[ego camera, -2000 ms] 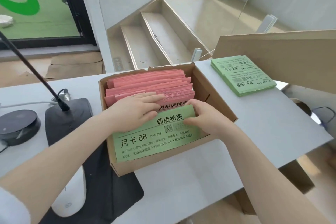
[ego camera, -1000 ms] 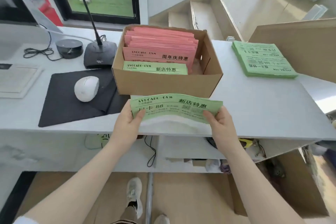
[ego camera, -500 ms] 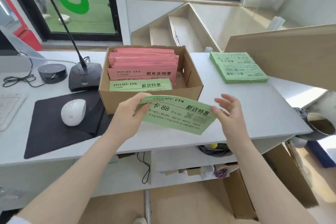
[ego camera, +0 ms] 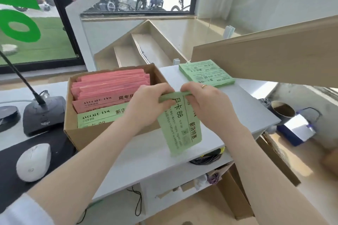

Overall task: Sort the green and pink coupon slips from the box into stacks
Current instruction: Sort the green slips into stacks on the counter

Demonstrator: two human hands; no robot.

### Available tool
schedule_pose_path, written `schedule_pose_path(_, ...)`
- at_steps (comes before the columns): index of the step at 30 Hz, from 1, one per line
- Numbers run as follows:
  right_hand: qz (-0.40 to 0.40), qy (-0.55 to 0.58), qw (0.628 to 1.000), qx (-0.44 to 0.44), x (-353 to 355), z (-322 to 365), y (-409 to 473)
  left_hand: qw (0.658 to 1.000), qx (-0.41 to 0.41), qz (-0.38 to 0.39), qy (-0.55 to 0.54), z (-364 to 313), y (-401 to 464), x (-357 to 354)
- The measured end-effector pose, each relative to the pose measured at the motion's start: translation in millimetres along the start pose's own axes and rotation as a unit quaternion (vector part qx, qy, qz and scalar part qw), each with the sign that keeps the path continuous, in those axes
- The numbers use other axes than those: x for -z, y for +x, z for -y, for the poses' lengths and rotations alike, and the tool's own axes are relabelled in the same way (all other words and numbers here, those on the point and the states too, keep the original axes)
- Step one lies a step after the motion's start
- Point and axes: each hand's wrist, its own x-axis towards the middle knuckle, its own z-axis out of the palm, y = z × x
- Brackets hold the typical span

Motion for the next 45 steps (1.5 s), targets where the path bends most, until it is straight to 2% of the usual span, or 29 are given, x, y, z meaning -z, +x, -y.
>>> schedule_pose_path(2, 0.032, 0.079, 0.993, -0.079, -0.4, -21.2, 4.8, 0.997, 0.046, -0.007, -0.066, -2.2, 16.4, -7.5)
schedule_pose_path(5, 0.017, 0.203, 0.960, -0.192, -5.5, -65.7, 12.6, 0.968, 0.125, 0.037, -0.212, 1.5, 45.8, -23.7)
schedule_pose_path(9, -0.052, 0.381, 0.866, -0.319, -23.0, -139.2, 30.7, 0.953, 0.197, 0.104, -0.205, 17.9, 88.5, -54.2)
schedule_pose_path(14, -0.063, 0.471, 0.767, -0.431, -47.9, -232.7, 72.4, 0.930, 0.258, 0.154, -0.212, 34.7, 147.3, -92.8)
schedule_pose_path(17, -0.052, 0.485, 0.734, -0.473, -68.7, -283.4, 97.8, 0.897, 0.333, 0.107, -0.269, 45.0, 183.2, -114.8)
schedule_pose_path(18, -0.047, 0.496, 0.723, -0.479, -76.4, -297.8, 105.8, 0.873, 0.366, 0.083, -0.311, 48.7, 194.3, -122.5)
schedule_pose_path(21, -0.037, 0.537, 0.677, -0.502, -97.5, -330.2, 125.6, 0.772, 0.450, -0.001, -0.449, 54.8, 222.5, -146.6)
schedule_pose_path(22, -0.034, 0.544, 0.666, -0.510, -105.1, -338.5, 130.9, 0.759, 0.460, -0.021, -0.460, 57.2, 230.9, -154.9)
schedule_pose_path(23, -0.033, 0.549, 0.655, -0.518, -111.9, -345.5, 136.3, 0.762, 0.462, -0.038, -0.453, 58.5, 239.8, -162.5)
schedule_pose_path(25, -0.032, 0.551, 0.644, -0.530, -124.8, -359.9, 146.5, 0.783, 0.459, -0.076, -0.413, 59.5, 260.1, -174.9)
schedule_pose_path(27, -0.035, 0.547, 0.643, -0.535, -135.5, -374.1, 157.3, 0.798, 0.458, -0.116, -0.374, 66.9, 282.5, -185.6)
schedule_pose_path(29, -0.027, 0.526, 0.668, -0.526, -144.2, -387.1, 167.0, 0.800, 0.468, -0.147, -0.344, 79.3, 301.6, -195.4)
schedule_pose_path(33, 0.038, 0.384, 0.796, -0.466, -162.0, -407.1, 182.3, 0.830, 0.475, -0.160, -0.244, 105.0, 322.7, -213.8)
schedule_pose_path(37, 0.077, 0.271, 0.874, -0.396, -174.4, -414.1, 191.2, 0.837, 0.485, -0.169, -0.191, 120.9, 327.9, -230.5)
schedule_pose_path(40, 0.075, 0.233, 0.896, -0.372, -178.2, -417.9, 190.6, 0.840, 0.489, -0.161, -0.172, 131.8, 327.8, -239.9)
schedule_pose_path(42, 0.081, 0.220, 0.899, -0.370, -180.9, -422.9, 188.3, 0.843, 0.488, -0.155, -0.167, 136.7, 326.8, -241.9)
schedule_pose_path(45, 0.098, 0.208, 0.898, -0.376, -185.7, -429.8, 189.2, 0.829, 0.503, -0.158, -0.185, 140.0, 325.9, -245.2)
